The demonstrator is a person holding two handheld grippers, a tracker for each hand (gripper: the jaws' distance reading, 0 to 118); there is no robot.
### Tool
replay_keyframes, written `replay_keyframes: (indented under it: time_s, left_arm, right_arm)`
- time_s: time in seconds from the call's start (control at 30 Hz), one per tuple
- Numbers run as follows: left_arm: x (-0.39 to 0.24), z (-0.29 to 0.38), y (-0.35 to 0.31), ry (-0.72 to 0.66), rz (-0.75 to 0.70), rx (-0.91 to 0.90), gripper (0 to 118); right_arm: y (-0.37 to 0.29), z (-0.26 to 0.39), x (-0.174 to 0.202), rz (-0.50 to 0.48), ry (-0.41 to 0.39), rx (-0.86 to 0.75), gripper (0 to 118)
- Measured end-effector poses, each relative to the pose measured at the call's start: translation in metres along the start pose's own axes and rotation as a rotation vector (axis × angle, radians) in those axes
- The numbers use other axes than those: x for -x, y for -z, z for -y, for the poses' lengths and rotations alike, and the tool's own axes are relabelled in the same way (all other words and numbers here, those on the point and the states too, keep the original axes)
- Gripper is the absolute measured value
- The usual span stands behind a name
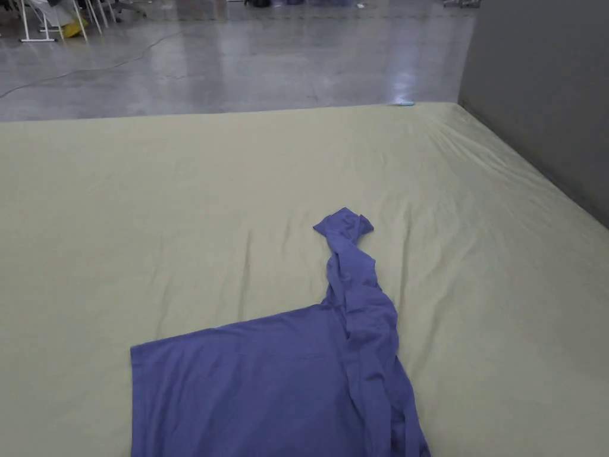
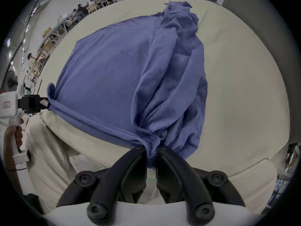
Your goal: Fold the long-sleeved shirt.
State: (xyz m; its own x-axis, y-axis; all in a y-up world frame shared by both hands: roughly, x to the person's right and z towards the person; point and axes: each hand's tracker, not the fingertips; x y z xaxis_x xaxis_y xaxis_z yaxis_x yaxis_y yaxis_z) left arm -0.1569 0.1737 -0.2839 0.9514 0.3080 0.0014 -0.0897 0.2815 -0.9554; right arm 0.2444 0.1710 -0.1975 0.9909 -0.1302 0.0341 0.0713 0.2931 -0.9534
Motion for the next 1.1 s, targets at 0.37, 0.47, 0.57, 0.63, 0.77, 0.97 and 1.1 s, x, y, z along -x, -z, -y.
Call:
replay_keyframes:
  time_s: [0.37,0.47,0.57,0.63,0.77,0.97,1.1]
  left_arm:
    - [-0.02,-0.008,-0.078,0.0,0.095,-0.182,118]
    - [-0.032,0.003,-0.067,0.033,0.098,-0.094,118]
    - [-0.05,0.011,-0.042,0.073,0.038,0.011,0]
    - [-0.053,0.002,-0.032,0.075,0.03,0.02,0]
    - [-0.051,-0.072,-0.022,0.078,0.028,-0.059,0]
    - [-0.045,-0.234,0.05,0.048,-0.133,-0.18,118]
    - [-0.036,-0.278,0.112,0.025,-0.185,-0.038,117]
  right_arm:
    - [-0.1,-0.018,-0.002,-0.06,-0.11,-0.107,118]
    - [-0.095,-0.022,-0.002,-0.032,-0.085,-0.102,116]
    - [-0.073,-0.014,0.001,-0.096,-0.032,-0.063,3]
    - [-0.057,-0.008,0.004,-0.113,0.026,-0.019,3]
    - [-0.052,-0.009,0.009,-0.219,0.012,0.024,3]
    - [-0.047,-0.02,0.001,-0.253,0.017,0.041,3]
    - [-0.041,-0.03,-0.012,-0.249,0.065,0.053,3]
